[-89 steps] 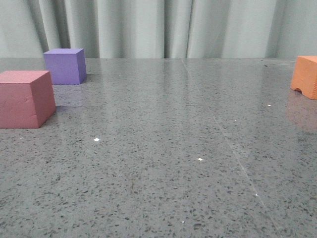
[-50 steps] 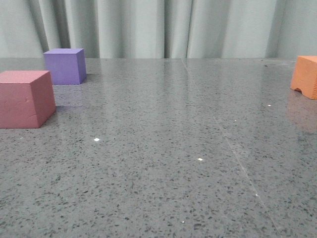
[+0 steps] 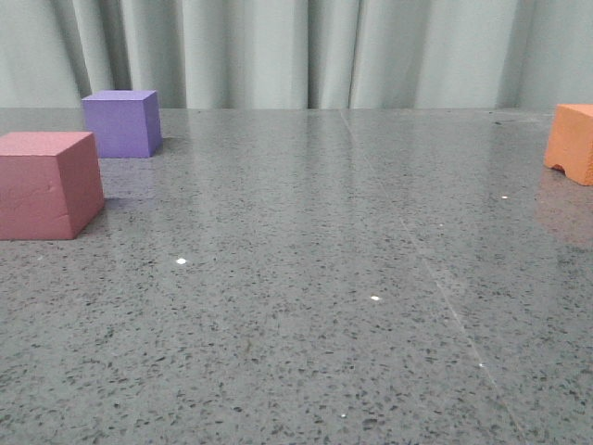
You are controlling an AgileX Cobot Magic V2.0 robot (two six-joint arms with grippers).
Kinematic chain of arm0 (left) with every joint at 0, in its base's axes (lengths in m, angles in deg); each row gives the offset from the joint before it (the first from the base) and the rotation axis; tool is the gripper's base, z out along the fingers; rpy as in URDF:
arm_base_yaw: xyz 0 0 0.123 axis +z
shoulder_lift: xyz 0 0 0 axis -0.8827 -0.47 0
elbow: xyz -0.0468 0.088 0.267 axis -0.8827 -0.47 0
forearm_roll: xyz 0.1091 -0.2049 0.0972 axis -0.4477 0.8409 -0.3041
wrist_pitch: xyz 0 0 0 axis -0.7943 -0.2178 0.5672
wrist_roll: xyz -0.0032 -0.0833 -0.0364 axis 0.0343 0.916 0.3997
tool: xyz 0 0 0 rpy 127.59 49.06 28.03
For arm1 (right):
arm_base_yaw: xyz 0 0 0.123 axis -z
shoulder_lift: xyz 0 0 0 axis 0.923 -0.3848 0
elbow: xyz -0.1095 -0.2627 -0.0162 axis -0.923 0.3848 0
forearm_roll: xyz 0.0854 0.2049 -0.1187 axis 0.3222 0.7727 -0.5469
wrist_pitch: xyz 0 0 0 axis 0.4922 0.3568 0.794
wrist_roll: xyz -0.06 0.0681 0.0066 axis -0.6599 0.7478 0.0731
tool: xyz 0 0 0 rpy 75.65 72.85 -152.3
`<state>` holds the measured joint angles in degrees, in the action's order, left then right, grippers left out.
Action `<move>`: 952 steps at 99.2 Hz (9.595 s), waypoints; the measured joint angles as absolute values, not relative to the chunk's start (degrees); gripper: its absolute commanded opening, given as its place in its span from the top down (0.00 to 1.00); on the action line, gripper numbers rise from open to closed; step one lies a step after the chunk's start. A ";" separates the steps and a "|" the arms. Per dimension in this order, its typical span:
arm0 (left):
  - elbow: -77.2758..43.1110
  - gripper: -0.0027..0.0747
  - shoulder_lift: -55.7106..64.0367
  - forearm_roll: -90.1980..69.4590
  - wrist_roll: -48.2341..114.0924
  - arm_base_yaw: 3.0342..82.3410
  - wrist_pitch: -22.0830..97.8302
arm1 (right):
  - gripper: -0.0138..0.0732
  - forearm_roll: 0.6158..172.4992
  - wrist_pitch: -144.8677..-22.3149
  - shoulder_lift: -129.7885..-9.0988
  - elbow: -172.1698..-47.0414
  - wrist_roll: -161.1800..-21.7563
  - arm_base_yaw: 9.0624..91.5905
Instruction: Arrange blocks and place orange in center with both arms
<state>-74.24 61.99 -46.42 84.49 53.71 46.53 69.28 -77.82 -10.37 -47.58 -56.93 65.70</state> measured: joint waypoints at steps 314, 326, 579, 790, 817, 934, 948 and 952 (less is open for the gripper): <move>-74.24 0.99 61.99 -46.42 84.49 53.71 46.53 | 0.15 67.57 -111.14 -106.77 -122.84 -62.22 65.70; -74.24 0.99 61.99 -46.42 84.49 53.71 46.53 | 0.34 67.53 -111.14 -107.23 -122.84 -62.31 65.70; -74.24 0.99 61.99 -46.42 84.49 53.71 46.53 | 0.10 53.20 -128.51 -121.92 -162.20 -36.06 29.29; -74.24 0.99 61.99 -46.42 84.49 53.71 46.53 | 0.92 46.00 -122.18 -47.70 -89.12 -38.74 47.84; -74.24 0.99 61.99 -46.42 84.49 53.71 46.53 | 0.92 46.00 -114.81 -37.07 -80.34 -38.74 48.49; -74.24 0.99 61.99 -46.42 84.49 53.71 46.53 | 0.92 69.50 -83.40 -10.44 -47.59 -65.30 62.78; -74.24 0.99 61.99 -46.42 84.49 53.71 46.53 | 0.92 69.50 -83.31 -10.44 -47.59 -65.30 62.78; -74.24 0.99 61.99 -46.42 84.49 53.71 46.53 | 0.92 69.50 -83.31 -10.44 -47.59 -65.30 62.78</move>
